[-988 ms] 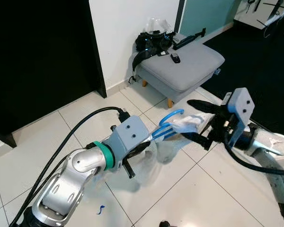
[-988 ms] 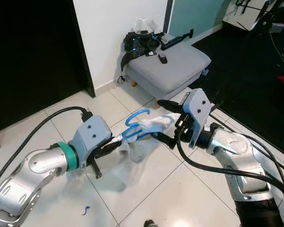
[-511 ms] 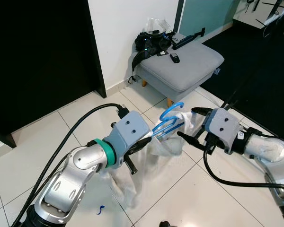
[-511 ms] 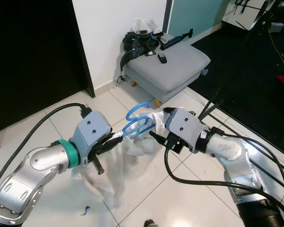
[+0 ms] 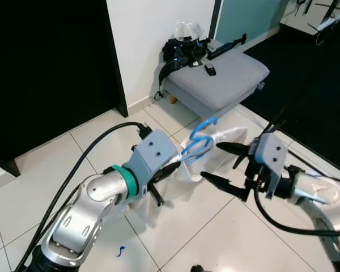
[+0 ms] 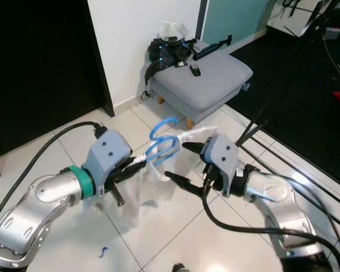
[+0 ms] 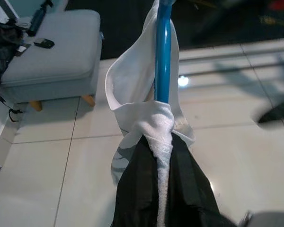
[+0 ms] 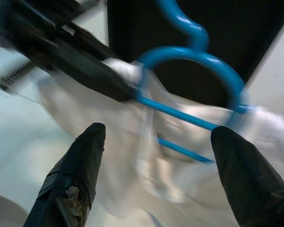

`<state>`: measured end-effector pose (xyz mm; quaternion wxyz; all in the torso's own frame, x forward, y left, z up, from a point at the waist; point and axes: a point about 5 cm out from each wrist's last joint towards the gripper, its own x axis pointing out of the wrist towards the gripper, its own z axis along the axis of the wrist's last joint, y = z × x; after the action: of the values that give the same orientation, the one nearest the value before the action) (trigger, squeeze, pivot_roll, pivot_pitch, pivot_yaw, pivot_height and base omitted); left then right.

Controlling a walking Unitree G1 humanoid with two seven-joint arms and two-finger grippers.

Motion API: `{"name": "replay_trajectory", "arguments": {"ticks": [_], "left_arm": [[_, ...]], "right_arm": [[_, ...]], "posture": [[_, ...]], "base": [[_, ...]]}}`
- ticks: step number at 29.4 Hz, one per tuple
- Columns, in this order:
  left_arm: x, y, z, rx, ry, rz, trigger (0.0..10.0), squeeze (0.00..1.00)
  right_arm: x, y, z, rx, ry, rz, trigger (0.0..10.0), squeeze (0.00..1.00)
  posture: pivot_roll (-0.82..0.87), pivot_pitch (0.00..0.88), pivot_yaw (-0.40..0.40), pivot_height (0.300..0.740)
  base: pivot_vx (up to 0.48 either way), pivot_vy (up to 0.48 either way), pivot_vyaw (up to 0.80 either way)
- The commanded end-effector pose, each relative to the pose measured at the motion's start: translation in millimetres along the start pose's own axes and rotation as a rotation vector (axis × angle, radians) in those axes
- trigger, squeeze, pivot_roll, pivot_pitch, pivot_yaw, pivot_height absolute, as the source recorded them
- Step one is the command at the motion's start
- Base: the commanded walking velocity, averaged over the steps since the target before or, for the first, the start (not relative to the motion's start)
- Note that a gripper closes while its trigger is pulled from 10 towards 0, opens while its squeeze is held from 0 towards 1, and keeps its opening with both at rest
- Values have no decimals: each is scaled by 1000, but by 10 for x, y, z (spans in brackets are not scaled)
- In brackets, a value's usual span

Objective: Hang hanger

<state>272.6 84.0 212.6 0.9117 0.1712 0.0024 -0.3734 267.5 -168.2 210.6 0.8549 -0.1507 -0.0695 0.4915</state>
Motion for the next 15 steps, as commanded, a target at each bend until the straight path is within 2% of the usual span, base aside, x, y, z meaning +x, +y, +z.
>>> {"name": "replay_trajectory", "arguments": {"ticks": [1, 4, 6, 7, 10, 11, 12, 13, 15], "left_arm": [[4, 5, 6, -25, -7, 3, 10000, 0], [7, 4, 1, -24, -5, 4, 10000, 0], [9, 6, -27, -23, 7, 12, 10000, 0], [9, 6, -27, -23, 7, 12, 10000, 0], [8, 31, -85, -28, 38, 39, 10000, 0], [8, 31, -85, -28, 38, 39, 10000, 0], [12, 41, -119, -42, 49, 62, 10000, 0], [12, 41, -119, -42, 49, 62, 10000, 0], [20, 29, -193, -100, 74, 92, 10000, 0]], "right_arm": [[-20, 63, -17, 38, -12, -2, 10000, 0], [-19, 74, -49, 35, 5, -14, 10000, 0], [-21, 81, -193, -30, 93, -59, 10000, 0], [-21, 81, -193, -30, 93, -59, 10000, 0], [-60, -13, -318, -53, 126, -189, 10000, 0], [-60, -13, -318, -53, 126, -189, 10000, 0], [-82, -48, -366, 11, 98, -269, 10000, 0], [-82, -48, -366, 11, 98, -269, 10000, 0], [-68, -41, -509, 98, 72, -396, 10000, 0]], "posture": [[-114, 143, 84, 740], [-115, 144, 85, 740], [-117, 146, 88, 740], [-117, 146, 88, 740], [-119, 147, 89, 740], [-119, 147, 89, 740], [-120, 146, 85, 740], [-120, 146, 85, 740], [-122, 146, 85, 740]], "base": [[0, 0, 0], [0, 0, 0], [0, 0, 0], [0, 0, 0], [0, 0, 0], [0, 0, 0], [0, 0, 0], [0, 0, 0], [0, 0, 0]]}}
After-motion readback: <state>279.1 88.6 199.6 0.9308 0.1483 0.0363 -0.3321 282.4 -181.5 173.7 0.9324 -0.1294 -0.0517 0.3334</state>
